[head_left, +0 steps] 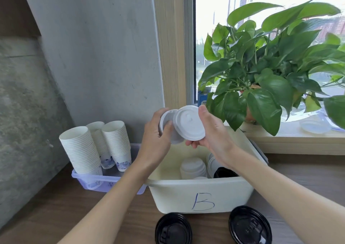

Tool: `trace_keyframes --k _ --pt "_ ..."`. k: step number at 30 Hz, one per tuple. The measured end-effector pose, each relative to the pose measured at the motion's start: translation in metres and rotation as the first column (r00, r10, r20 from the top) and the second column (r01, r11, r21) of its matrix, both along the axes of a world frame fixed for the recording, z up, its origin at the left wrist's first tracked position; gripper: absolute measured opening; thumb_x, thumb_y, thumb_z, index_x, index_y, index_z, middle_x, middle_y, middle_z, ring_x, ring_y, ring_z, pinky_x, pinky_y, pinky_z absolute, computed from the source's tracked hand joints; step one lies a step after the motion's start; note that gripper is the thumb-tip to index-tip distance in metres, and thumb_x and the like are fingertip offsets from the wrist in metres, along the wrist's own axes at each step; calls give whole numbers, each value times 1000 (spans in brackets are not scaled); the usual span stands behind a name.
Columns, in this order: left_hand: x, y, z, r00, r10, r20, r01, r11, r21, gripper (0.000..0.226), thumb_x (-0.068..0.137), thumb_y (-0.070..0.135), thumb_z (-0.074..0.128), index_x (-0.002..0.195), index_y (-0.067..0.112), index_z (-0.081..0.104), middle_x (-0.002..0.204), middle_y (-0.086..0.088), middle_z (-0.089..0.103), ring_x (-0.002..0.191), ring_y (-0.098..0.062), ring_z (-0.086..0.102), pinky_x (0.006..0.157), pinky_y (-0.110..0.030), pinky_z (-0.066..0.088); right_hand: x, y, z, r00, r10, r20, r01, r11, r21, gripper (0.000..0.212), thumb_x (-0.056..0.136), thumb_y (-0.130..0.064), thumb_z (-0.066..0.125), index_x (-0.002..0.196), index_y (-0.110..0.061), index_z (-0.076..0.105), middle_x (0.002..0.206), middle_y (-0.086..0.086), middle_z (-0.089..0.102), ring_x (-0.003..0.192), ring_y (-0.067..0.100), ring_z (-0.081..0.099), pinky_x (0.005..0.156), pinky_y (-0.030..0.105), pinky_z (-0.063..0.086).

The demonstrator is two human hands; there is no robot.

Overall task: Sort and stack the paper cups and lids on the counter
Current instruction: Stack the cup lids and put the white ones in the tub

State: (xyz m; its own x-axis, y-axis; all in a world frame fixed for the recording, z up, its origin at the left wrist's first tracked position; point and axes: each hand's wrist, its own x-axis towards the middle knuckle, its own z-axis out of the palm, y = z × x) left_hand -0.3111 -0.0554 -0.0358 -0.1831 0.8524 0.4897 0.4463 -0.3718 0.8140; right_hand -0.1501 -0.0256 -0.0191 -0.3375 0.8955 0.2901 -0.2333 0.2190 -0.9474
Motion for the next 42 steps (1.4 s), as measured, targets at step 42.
trace_keyframes --k 42 --pt "0 -4 0 988 -119 101 123 992 -32 70 68 65 67 130 44 43 135 1 51 121 -9 55 102 -30 48 -11 6 -9 931 -353 99 277 855 438 43 87 -43 61 85 -2 53 83 12 55 72 19 49 66 31 42"
